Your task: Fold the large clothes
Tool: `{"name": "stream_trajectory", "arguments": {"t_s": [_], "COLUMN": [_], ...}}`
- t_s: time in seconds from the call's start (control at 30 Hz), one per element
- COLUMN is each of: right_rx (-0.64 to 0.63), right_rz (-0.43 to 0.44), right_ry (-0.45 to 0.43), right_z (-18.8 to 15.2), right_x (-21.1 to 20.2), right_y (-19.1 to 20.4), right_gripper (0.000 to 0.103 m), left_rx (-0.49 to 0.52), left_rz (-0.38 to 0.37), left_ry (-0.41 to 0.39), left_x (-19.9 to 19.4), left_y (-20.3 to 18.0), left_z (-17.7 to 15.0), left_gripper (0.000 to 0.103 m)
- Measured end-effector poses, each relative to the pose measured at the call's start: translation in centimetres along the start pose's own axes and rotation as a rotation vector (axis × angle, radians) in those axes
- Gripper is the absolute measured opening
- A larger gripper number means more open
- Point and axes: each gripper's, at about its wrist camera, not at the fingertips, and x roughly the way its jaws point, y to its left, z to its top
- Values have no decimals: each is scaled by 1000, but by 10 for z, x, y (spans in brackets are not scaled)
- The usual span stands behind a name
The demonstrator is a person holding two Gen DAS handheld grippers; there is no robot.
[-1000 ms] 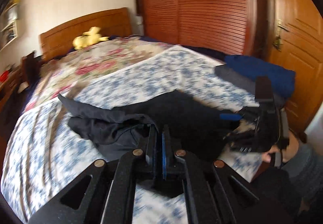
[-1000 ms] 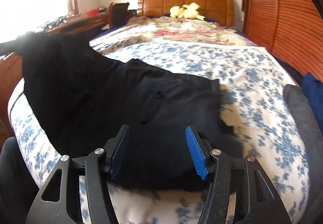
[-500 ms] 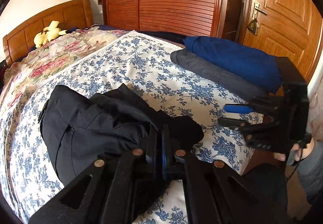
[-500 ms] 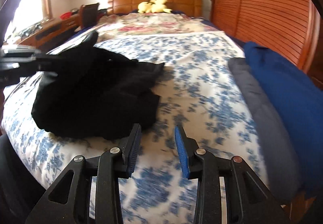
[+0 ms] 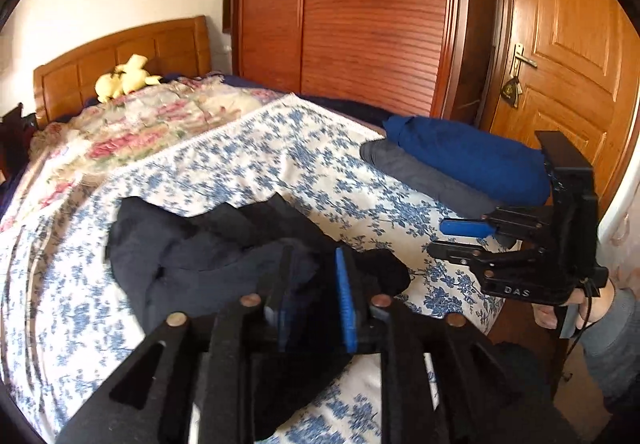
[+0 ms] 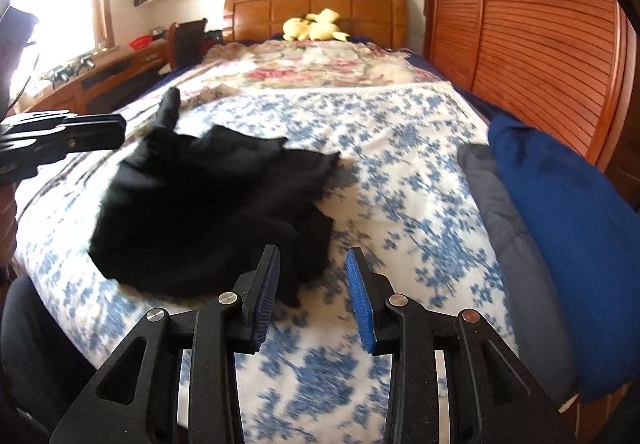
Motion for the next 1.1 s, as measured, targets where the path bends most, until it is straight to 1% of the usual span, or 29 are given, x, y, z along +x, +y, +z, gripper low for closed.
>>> {"name": "stream_trajectory", "arguments": {"t_s": [0.1, 0.2, 0.23, 0.33, 0.37, 0.43, 0.5, 0.67, 0.8, 0.97, 1.1], "right_rx": [-5, -27, -34, -52, -56, -65, -69, -99, -132, -144, -126], "right_rz": [31, 61, 70, 98, 106, 122, 144, 163, 146, 110, 104], "right_ry": [-15, -28, -34, -56, -60, -68, -67, -40, -2, 45, 89], "right_z": [13, 27, 32, 47, 51, 59, 67, 79, 81, 79, 75], "right_x": [1, 3, 4, 7, 8, 12, 17, 37, 56, 73, 84], "right_y": [14, 35, 42, 64, 70, 82, 94, 123, 136, 136, 128], "right_gripper": [33, 33, 36, 37, 38, 47, 50, 51, 52, 52, 52], "left_rx": [-15, -26, -32, -53, -59, -77, -92, -120, -153, -176, -195], "left_rz": [26, 71, 86, 117, 126, 143, 154, 197, 217, 238, 247], "left_ry": [-26, -42, -44, -43, -43, -46, -50, -64, -74, -83, -89], "left_x": [-22, -40, -47, -61, -64, -73, -80, -98, -110, -122, -129], "left_y": [15, 32, 39, 59, 64, 77, 88, 107, 122, 135, 143], "left_z": [-5, -14, -18, -32, -36, -46, -56, -77, -91, -108, -118], "left_gripper": [25, 27, 28, 28, 28, 29, 29, 31, 32, 34, 35]}}
